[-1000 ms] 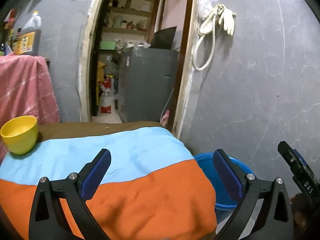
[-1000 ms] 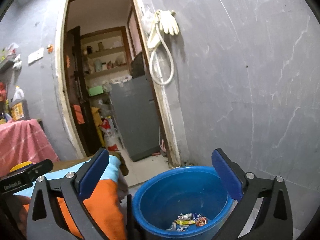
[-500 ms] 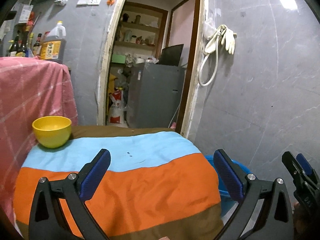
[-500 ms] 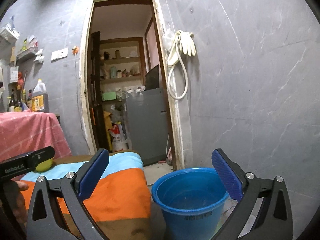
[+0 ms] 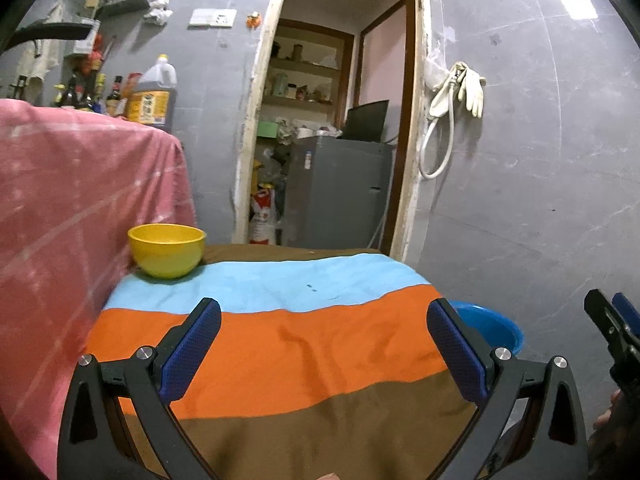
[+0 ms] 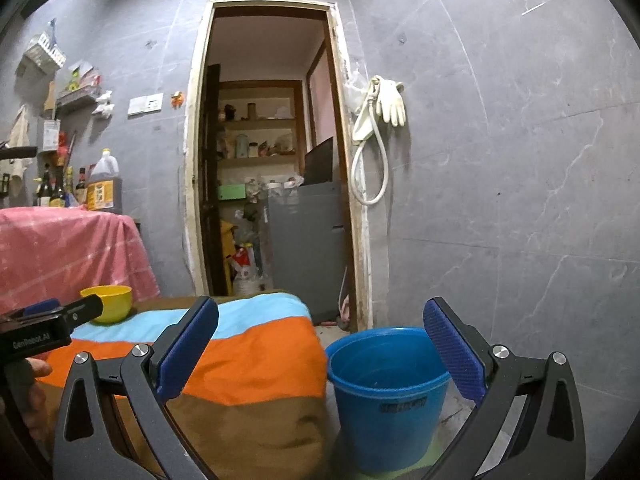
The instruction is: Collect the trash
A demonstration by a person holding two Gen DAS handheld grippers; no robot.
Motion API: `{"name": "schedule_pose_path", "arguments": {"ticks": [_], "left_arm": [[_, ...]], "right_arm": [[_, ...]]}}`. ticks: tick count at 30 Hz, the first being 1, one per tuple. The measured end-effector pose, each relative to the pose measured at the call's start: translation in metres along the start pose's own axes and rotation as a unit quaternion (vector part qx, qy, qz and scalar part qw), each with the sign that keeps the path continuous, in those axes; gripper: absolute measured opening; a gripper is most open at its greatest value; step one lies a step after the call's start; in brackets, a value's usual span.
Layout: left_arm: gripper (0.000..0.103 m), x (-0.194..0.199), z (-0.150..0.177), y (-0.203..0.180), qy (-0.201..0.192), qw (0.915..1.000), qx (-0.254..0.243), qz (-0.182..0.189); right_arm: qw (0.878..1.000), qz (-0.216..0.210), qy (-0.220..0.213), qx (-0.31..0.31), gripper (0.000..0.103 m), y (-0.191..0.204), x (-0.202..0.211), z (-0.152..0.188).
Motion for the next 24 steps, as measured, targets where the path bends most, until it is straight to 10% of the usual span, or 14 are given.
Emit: {"name": "schedule_pose_path", "arguments": {"ticks": [24], "left_arm": [[0.101,0.060,0.060,0.043,0.004,0.9965,0.002,-0.084]], "right_arm": [[0.997,-0.057,0.003,0.056,0.103,0.059,0.037,0.049]]}}
Point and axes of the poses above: each gripper's, at about its wrist camera, not at the fingertips, and x roughly against the way its jaws point, y to its left, z to its underside, the point moved 7 cm from there along -x, roughly the way its jaws point, and after that the axes turned 15 degrees about z, right-handed, at the moved point
